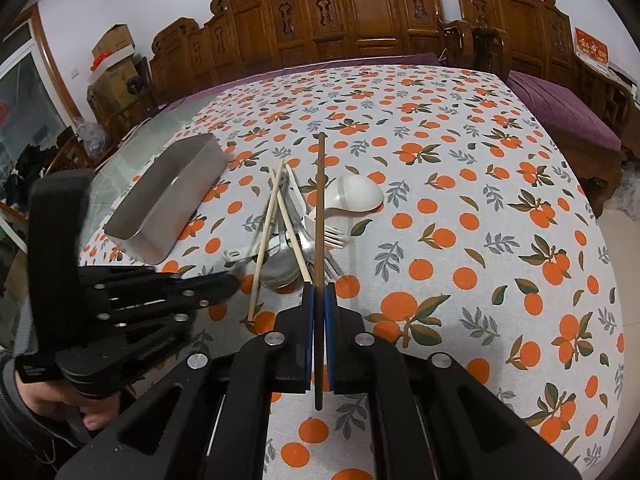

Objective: Organize utensils
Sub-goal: 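Carry the metal spoon into the tray and open the left tool while the right tool carries the chopstick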

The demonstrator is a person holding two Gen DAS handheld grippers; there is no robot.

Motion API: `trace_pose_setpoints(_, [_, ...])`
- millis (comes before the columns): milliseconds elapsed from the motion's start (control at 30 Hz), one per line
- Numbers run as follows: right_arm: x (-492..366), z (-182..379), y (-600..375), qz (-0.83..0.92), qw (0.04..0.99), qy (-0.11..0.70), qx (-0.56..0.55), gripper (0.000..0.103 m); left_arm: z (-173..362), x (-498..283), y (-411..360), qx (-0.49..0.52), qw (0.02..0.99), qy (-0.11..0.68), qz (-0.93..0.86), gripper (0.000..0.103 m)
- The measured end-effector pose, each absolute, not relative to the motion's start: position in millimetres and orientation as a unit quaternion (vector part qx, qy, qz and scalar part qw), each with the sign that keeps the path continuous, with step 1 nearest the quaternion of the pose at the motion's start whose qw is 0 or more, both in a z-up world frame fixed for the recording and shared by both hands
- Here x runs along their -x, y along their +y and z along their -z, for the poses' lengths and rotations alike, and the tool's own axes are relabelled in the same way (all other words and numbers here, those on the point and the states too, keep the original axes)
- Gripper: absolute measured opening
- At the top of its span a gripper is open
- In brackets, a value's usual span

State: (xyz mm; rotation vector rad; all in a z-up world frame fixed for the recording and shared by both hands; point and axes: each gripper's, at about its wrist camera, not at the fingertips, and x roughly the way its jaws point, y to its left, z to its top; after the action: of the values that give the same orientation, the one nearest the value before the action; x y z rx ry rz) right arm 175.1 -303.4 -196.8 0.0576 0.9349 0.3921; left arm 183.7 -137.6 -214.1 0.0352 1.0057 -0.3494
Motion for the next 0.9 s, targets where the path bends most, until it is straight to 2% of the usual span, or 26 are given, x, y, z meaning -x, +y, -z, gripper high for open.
trace_pose_setpoints(600, [-158.9, 188.2, -270.0, -0.225, 0.87, 0.439, 0.002, 0.006, 143.3, -147.9, -72.9, -0.027, 0.892, 0.424, 0.155, 0.001])
trace_pose_setpoints(900, [-160.1, 177.6, -244.2, -0.241, 0.871, 0.428, 0.019, 0.006, 131.0, -162.1, -44.0, -0.036, 0.899, 0.408, 0.155, 0.001])
